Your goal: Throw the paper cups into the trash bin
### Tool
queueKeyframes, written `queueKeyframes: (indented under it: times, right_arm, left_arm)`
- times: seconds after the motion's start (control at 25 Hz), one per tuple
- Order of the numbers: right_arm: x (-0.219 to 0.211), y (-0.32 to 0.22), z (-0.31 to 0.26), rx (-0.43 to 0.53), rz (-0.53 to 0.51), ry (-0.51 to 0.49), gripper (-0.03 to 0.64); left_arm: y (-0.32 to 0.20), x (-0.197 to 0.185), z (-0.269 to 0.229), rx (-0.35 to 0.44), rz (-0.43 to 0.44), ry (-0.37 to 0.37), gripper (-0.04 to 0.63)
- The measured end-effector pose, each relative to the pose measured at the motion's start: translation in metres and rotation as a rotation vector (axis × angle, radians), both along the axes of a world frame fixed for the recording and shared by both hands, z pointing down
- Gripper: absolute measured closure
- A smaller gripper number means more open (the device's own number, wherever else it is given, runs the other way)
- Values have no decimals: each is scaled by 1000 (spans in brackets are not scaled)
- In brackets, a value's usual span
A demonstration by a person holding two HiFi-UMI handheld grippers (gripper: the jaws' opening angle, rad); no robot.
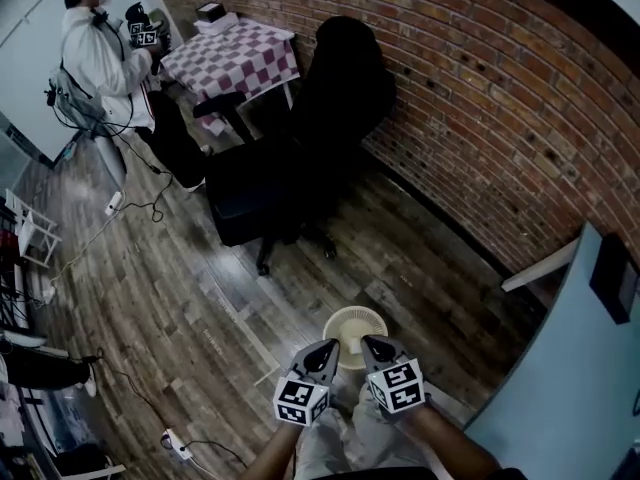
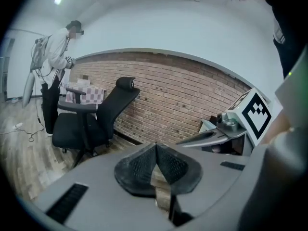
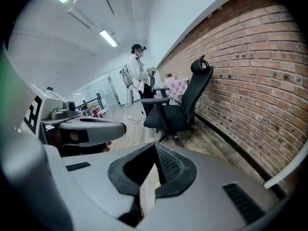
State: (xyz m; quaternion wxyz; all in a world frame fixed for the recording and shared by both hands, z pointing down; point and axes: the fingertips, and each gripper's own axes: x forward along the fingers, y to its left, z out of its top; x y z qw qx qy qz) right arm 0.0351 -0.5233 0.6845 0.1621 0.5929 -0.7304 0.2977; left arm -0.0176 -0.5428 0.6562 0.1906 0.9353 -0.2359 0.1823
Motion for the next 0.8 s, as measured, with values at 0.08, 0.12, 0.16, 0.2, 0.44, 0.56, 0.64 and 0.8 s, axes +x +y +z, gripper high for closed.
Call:
queueKeyframes:
  times: [0.08, 0.12, 0.16, 0.2, 0.44, 0.56, 0.64, 0.8]
  right_arm:
    - [-1, 0, -23, 37, -5, -3, 611]
    - [0, -1, -34, 54, -4, -3, 611]
    - [0, -2, -46, 72, -1, -3, 611]
    - [1, -3, -57, 90, 3, -3, 611]
    - [2, -7, -124, 209, 24, -1, 611]
    - [-3, -8, -151, 264, 24, -13, 611]
    - [-8, -8, -164, 293, 20, -19, 611]
    - [-16, -2, -182, 322, 16, -24, 611]
  left_arm:
    - [3, 4, -21, 21, -7, 17, 586]
    - [4, 5, -32, 28, -11, 30, 586]
    - [5, 6, -42, 32, -17, 48, 586]
    - [5, 6, -53, 33, -26, 69, 586]
    - [4, 1, -111, 63, -60, 159, 586]
    - [3, -2, -130, 86, -66, 188, 586]
    - [4, -3, -142, 113, -63, 195, 586]
    - [9, -6, -164, 139, -62, 223, 586]
